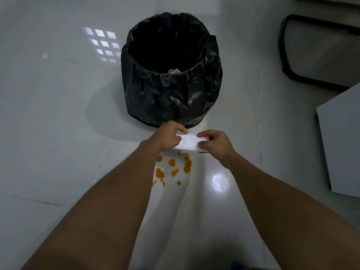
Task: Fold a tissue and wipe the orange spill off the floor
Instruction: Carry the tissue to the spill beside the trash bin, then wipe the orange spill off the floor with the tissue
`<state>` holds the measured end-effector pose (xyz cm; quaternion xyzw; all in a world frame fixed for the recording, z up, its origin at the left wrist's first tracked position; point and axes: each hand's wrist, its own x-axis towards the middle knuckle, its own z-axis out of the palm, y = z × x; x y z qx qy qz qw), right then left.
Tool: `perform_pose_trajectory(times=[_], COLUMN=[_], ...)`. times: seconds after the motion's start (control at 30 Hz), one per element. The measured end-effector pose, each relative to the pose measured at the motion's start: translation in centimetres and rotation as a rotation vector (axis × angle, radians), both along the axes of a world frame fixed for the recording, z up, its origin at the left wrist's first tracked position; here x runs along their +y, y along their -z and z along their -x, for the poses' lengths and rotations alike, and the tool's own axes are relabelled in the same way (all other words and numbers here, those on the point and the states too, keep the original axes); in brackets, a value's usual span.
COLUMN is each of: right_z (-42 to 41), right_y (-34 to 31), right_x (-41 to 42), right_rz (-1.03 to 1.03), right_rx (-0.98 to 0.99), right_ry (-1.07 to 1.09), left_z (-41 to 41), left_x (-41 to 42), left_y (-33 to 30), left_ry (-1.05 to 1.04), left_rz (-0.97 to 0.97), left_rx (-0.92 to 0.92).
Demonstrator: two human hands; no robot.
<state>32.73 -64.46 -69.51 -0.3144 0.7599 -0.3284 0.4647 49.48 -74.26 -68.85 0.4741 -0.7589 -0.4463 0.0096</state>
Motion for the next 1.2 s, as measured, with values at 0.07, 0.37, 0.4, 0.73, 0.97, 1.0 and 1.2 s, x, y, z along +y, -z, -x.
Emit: perform_pose_trajectory(times=[0.07,0.37,0.4,0.73,0.97,1.0,1.2], right_z=[0.0,-0.1,-0.2,-1.7,-0.9,-1.0,-1.9], right_y=[1.5,9.4,10.1,11.4,11.9,11.7,11.7], right_x=[-0.2,0.0,0.0,1.2,3.0,3.3,4.1], right_rz=[0.032,0.040,0.029,0.169,0.138,0.138,0.049], right_rx=[0.050,0.248,0.256,0.752,0.877,0.877,0.912], right_ry=[-0.011,0.022,0.048,-0.279,-0.610,-0.639,-0.756], left_z=[0.2,1.0,1.1,0.9,-0.5,-0.6,-0.6], left_x=[-0.1,-2.0,-2.3,-0.9,0.2,0.3,0.5], left_y=[1.8,6.2,6.4,8.8,10.4,10.5,9.8], left_ry=[0.014,0.023,0.040,0.453,0.633,0.632,0.737], left_rz=[0.023,0.063,0.078,0.276,0.462,0.464,0.448], left_rx=[0.003,-0.043,-0.046,-0.191,-0.327,-0.340,-0.445])
